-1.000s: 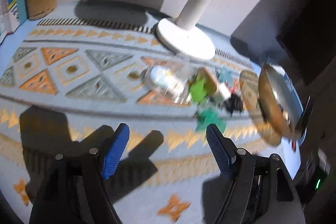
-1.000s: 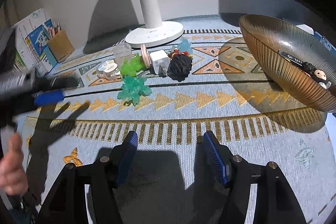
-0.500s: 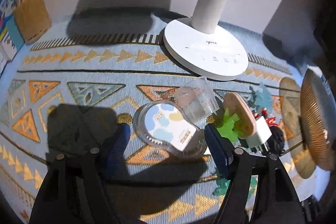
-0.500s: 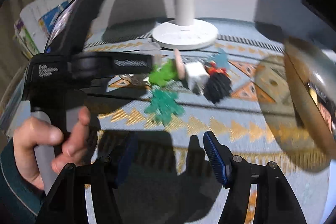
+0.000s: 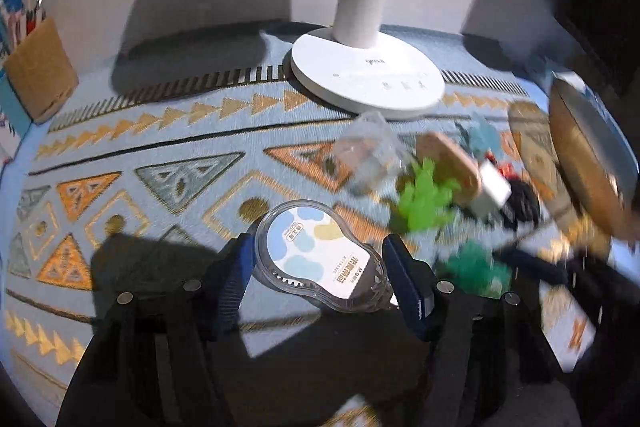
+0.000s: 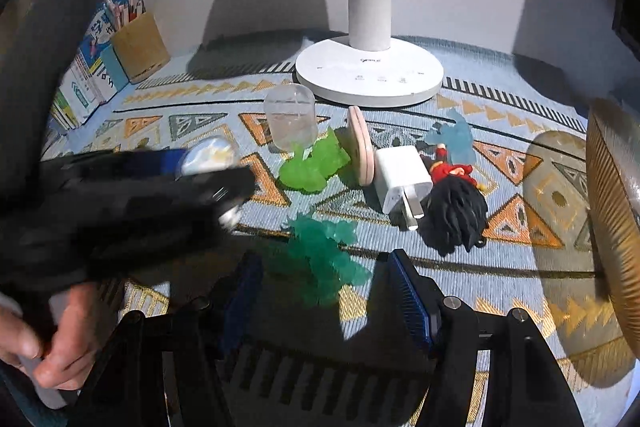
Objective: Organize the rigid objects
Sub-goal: 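Grasp the clear round container with the left tool while the right tool grasps the green crystal figure, then carry the clear container and green crystal figure over the amber bowl, then lower both held items into the bowl and open both tools, then move both open tools back toward the remaining objects on the rug, then grasp the clear plastic cup with the left tool while the right tool grasps the red-and-black figure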
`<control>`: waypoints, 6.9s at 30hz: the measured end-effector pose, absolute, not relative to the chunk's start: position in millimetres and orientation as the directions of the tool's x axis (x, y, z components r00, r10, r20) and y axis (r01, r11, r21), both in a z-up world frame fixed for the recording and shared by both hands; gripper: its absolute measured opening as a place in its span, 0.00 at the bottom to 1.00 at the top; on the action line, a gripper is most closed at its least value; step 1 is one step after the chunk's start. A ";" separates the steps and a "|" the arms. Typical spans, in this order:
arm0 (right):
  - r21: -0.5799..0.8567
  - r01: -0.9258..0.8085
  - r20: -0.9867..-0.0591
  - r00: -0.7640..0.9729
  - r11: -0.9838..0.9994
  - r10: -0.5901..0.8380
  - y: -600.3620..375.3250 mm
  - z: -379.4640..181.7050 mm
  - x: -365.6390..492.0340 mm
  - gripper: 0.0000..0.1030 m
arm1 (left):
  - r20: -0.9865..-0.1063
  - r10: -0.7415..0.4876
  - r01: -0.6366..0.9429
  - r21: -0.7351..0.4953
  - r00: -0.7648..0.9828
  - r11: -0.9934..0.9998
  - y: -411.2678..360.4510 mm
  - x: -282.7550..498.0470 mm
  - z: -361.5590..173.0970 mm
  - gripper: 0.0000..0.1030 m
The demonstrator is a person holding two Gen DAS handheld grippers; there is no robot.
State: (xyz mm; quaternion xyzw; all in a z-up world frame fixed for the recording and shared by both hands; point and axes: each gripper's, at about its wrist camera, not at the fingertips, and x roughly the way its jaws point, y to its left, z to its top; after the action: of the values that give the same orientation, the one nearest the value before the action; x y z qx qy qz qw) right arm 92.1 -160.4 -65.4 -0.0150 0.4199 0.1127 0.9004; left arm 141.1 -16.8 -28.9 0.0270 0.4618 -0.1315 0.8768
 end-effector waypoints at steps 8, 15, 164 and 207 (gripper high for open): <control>0.150 -0.207 -0.736 0.629 0.967 0.249 -167.0 -61.1 70.5 0.47 | -0.803 -0.300 0.438 -0.055 0.515 0.897 -2.9 90.2 -22.9 0.61; 0.165 -0.178 -0.729 0.641 0.970 0.242 -178.5 -58.7 21.9 0.39 | -0.795 -0.357 0.592 0.004 0.491 0.806 -16.0 38.8 -23.0 0.61; 0.373 0.007 -0.599 0.765 0.928 0.235 -272.4 -9.7 -23.6 0.60 | -0.695 -0.274 0.174 -0.212 0.665 0.962 31.5 57.6 23.7 0.74; 0.125 -0.007 -0.722 0.685 0.992 0.096 -219.6 -70.8 -2.1 0.61 | -0.741 -0.165 0.144 -0.092 0.651 0.985 32.8 59.0 -29.1 0.76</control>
State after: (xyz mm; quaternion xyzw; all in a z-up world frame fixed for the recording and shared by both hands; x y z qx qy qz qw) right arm -2.1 -219.6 -70.8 0.0558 0.3956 0.0281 0.9163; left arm 59.0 32.8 -29.1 -0.0126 0.4089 -0.0849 0.9085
